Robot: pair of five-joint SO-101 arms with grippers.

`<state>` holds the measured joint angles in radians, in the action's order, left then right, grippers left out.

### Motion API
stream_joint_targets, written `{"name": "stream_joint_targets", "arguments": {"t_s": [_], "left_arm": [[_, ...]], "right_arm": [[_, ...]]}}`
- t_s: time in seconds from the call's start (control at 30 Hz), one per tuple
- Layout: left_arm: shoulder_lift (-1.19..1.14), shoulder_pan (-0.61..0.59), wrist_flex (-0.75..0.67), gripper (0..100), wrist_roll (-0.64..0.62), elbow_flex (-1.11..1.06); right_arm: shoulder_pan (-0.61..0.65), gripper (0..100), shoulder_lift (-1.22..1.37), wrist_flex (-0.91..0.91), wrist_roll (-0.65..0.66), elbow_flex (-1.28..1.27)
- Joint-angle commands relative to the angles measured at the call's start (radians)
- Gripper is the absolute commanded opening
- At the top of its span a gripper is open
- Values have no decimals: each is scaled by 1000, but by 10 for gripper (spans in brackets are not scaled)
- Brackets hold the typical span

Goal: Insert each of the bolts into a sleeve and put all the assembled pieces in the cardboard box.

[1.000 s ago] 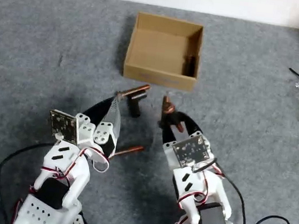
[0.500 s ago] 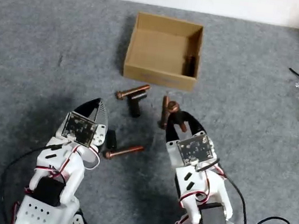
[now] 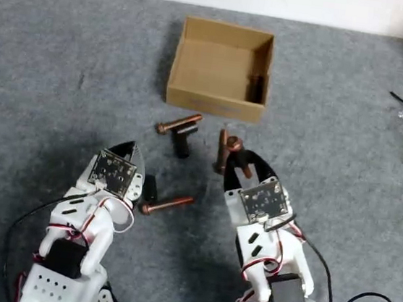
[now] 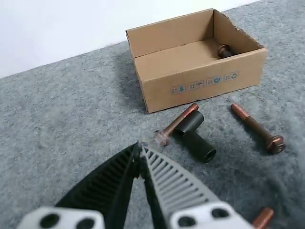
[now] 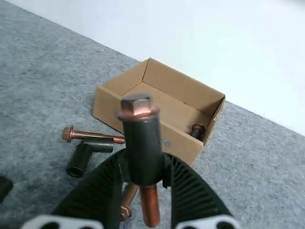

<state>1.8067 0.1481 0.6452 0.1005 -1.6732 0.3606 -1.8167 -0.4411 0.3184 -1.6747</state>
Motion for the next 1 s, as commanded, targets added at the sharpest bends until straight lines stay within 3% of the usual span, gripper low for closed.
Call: {"name": "stream_joint_targets", "arguments": {"t_s": [0.0,0.4,0.53,0.8,0.97], "left_arm": [[5,-24,-98,7,3,-24],[5,-39,-103,9,2,-24],[7,-39,-103,10,2,-24],[13,-39,-100,10,3,-24],[8,-39,-103,10,3,-24]], "right_arm": [[-7,5,-16,5,-12,-111],[-13,5,-5,-74,-9,-114],[-13,5,-7,-188,-9,-114],[-13,5,-8,-223,-11,-113],[-13,6,-8,-147,-11,-110]]}}
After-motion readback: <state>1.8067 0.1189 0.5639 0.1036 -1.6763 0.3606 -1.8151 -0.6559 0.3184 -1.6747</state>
